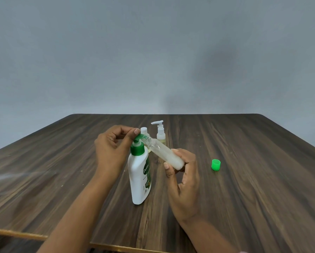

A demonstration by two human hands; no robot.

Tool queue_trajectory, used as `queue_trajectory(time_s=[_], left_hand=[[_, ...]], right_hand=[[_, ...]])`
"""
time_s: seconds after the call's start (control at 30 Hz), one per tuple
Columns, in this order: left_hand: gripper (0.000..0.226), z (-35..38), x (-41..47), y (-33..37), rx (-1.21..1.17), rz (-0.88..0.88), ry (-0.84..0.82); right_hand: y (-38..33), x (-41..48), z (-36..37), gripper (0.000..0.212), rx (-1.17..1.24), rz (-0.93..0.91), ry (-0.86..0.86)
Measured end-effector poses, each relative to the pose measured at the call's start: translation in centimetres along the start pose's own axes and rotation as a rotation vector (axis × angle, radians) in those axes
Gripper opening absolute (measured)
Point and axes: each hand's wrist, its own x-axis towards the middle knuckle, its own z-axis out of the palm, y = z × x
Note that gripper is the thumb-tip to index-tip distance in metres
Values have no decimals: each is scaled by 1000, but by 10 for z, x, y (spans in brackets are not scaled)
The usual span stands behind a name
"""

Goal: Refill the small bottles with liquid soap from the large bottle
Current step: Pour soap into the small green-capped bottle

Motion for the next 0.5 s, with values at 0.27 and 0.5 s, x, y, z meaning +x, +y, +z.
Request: queue_trajectory(time_s=[0.27,0.5], left_hand=[[6,-1,12,13,-19,-29,-62],[7,1,2,3,-29,0,-42]], right_hand=[[1,3,2,27,-10,-28,6],[-1,1,1,25,-35,-11,37]])
